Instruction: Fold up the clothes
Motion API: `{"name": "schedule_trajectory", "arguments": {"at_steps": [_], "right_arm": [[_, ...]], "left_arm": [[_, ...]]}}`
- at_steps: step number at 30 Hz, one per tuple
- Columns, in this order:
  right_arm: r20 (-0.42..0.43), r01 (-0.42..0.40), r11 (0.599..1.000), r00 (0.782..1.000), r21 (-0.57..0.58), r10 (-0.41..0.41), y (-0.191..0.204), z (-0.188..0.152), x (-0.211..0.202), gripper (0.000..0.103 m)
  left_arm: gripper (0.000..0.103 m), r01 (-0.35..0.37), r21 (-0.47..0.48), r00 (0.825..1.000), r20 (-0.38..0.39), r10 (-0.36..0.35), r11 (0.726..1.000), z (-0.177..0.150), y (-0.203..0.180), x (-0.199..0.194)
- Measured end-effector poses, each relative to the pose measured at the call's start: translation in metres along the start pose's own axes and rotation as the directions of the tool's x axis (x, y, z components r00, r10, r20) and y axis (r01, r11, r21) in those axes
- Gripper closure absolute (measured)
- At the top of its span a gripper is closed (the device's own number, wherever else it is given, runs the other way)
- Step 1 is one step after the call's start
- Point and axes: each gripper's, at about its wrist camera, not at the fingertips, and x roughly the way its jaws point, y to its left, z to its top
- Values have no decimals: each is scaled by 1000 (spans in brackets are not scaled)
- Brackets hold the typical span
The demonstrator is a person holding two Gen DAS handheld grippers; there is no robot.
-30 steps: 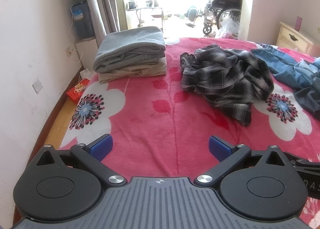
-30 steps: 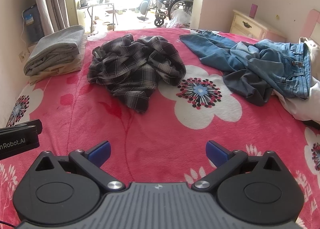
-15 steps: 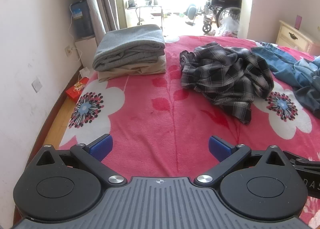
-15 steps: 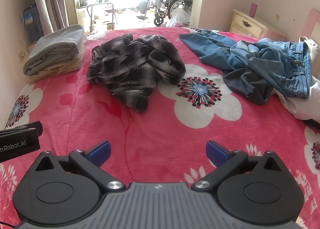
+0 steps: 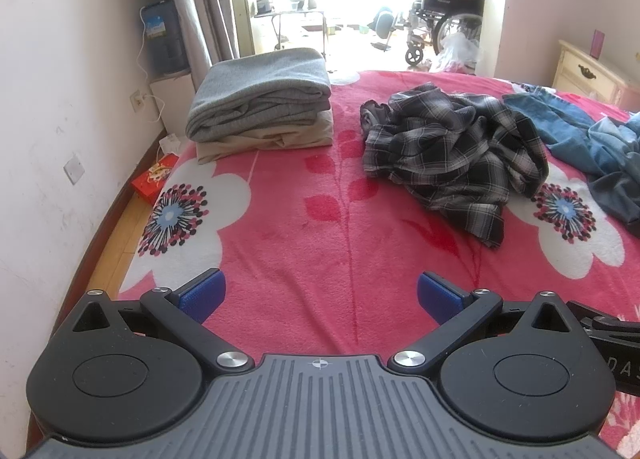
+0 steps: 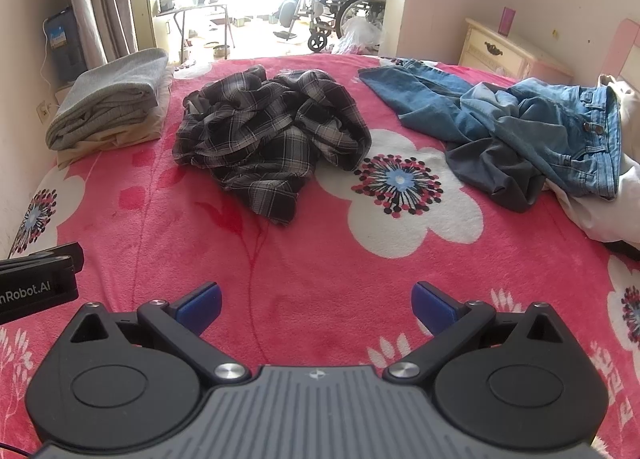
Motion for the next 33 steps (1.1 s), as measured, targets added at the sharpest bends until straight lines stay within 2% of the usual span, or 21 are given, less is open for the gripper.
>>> {"name": "schedule_trajectory", "arguments": {"at_steps": [27,33], "right_arm": [[-1,3,1000,1000,-1,-3,0,0,1,0],[5,3,1000,1000,2,-3,-2,0,1,0]], "left_arm": [[0,-1,5,1000,3,1,1000,-1,-1,1],[0,26,-16,1000,8,-25,1000,3,1,4]]}}
